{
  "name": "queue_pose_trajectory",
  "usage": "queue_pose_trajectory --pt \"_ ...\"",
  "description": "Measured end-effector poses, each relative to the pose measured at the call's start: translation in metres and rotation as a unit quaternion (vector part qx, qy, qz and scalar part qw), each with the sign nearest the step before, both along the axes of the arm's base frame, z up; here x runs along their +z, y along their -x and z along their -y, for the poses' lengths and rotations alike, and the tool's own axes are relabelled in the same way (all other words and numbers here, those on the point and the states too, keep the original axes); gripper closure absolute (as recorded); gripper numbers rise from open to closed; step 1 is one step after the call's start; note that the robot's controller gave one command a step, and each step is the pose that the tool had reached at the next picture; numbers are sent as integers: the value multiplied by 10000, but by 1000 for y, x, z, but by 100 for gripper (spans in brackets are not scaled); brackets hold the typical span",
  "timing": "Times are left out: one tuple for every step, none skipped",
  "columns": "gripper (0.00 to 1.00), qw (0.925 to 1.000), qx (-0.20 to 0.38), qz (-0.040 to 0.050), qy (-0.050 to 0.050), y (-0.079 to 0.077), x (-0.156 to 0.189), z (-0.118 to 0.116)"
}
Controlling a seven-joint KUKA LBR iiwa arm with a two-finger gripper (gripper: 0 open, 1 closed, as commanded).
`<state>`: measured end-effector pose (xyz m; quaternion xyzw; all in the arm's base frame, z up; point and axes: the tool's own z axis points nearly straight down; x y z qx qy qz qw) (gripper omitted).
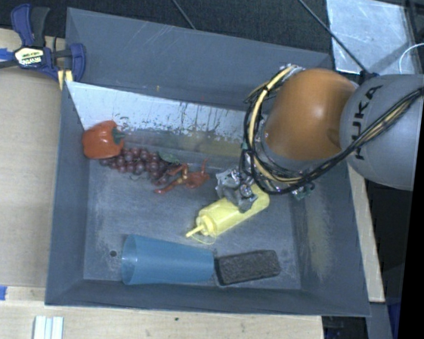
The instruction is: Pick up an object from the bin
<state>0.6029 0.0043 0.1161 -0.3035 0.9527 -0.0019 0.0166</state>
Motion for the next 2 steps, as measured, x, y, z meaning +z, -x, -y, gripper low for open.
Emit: queue_pose_trajectory --pt "100 9995 328 -8 20 -1 -7 13" --pt "100 9995 300 0 21 -3 -8 17"
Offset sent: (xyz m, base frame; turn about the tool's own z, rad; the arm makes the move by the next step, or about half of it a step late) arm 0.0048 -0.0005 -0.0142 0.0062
